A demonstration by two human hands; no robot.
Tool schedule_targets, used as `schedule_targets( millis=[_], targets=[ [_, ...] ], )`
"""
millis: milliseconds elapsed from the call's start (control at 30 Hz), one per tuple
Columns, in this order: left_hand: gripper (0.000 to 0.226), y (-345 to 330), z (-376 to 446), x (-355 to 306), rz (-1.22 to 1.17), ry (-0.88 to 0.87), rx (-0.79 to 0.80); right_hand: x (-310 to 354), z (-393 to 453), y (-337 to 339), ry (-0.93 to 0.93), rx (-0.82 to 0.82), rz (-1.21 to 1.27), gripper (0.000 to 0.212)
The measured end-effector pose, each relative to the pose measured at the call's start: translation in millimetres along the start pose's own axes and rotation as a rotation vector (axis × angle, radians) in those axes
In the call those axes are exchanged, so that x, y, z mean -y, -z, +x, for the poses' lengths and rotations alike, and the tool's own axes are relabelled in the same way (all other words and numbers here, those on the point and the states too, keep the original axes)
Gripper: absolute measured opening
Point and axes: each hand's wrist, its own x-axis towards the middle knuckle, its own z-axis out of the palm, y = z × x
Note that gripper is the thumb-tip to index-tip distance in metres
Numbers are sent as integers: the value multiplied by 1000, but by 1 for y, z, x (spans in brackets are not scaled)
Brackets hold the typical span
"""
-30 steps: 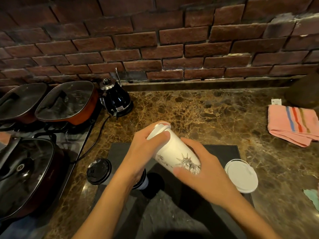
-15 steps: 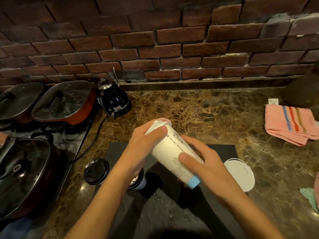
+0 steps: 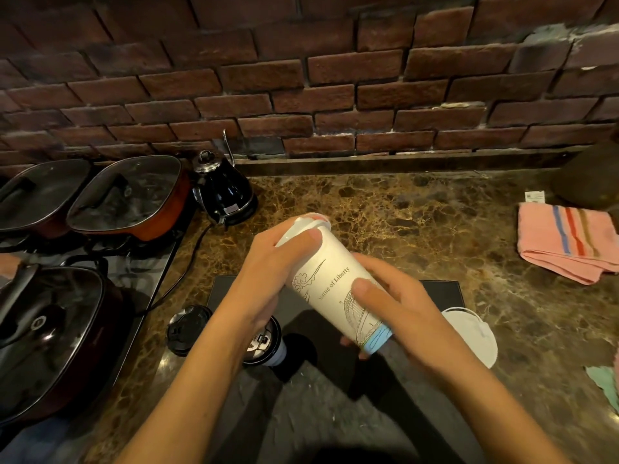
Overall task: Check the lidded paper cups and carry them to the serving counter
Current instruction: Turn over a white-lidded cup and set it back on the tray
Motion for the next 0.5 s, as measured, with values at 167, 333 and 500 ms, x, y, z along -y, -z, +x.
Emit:
schedule_targets(
  millis=[167, 333, 500],
  targets=[
    [25, 2, 2, 3, -25, 52, 5, 2, -6, -3, 336, -57, -1016, 85],
    [37, 4, 1, 13, -25, 98, -7, -2, -1, 3, 31, 36, -83, 56],
    [25, -4, -11, 30, -215, 237, -151, -3, 8, 11, 53, 20, -91, 51]
  ],
)
